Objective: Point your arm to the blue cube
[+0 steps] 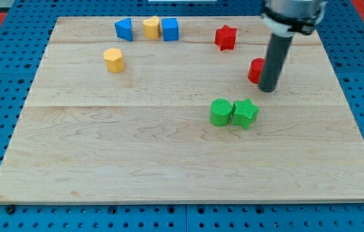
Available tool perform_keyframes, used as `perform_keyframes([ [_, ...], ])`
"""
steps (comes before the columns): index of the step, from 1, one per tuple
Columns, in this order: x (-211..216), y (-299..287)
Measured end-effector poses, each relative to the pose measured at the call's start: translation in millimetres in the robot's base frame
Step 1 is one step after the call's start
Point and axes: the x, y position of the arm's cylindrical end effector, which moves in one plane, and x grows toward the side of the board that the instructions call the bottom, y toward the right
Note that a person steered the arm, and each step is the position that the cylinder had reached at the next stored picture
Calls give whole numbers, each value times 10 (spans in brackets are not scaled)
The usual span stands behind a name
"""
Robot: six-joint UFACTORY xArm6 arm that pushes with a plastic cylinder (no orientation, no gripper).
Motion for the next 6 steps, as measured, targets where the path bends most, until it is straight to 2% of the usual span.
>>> perform_keyframes([
  [1, -439, -30],
  [2, -565, -404],
  [3, -437, -468],
  [4, -455, -903],
  [5, -1065, -1593],
  [6, -1712, -1025],
])
